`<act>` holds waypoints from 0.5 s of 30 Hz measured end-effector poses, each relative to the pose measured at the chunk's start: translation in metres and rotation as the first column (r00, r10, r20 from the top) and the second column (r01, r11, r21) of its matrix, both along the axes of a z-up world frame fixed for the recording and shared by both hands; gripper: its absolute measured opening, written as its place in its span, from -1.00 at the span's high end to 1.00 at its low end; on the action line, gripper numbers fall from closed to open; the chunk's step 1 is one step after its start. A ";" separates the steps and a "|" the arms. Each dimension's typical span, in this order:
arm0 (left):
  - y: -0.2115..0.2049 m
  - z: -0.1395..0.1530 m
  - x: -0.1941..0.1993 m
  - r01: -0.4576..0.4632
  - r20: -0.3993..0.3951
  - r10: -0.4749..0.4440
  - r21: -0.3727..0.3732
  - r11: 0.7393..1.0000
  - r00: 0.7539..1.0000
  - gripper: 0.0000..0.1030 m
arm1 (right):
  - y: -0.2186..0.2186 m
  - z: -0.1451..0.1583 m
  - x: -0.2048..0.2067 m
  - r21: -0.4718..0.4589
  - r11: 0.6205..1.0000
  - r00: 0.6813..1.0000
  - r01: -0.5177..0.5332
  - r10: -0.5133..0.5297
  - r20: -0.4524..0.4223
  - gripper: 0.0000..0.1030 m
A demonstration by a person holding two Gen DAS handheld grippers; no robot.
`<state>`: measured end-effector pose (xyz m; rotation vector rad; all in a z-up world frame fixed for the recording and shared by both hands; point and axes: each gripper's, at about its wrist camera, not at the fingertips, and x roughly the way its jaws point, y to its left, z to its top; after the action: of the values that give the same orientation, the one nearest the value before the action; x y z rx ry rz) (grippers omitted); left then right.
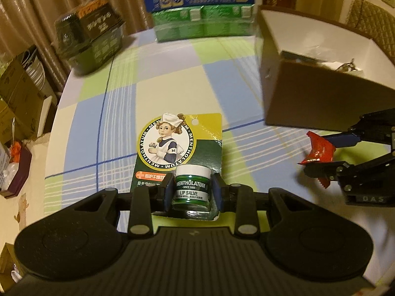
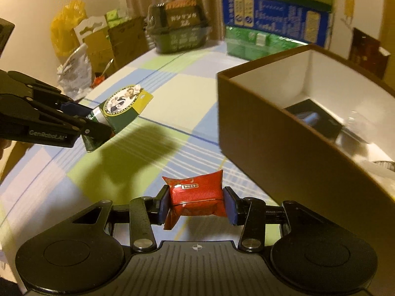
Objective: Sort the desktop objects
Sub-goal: 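Carry the lip salve card and red packet into the brown box and release them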
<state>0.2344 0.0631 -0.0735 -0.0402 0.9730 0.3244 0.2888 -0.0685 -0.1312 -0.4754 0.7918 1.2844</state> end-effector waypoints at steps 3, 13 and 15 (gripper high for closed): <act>-0.014 0.011 0.003 0.027 0.024 -0.027 0.004 1.000 0.999 0.46 | -0.020 0.012 0.003 0.020 1.000 1.000 0.021 -0.021 0.001 0.18; -0.066 0.055 0.021 0.147 0.133 -0.148 0.015 0.989 0.980 0.46 | -0.086 0.058 0.023 0.104 0.986 0.991 0.133 -0.135 0.018 0.18; -0.078 0.064 0.029 0.177 0.158 -0.177 0.016 0.984 0.972 0.46 | -0.096 0.067 0.028 0.125 0.980 0.987 0.152 -0.156 0.026 0.18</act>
<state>0.2631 -0.0146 -0.0096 0.0219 0.8118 0.1551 0.3164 -0.1649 -0.0641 -0.3304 0.7015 1.1698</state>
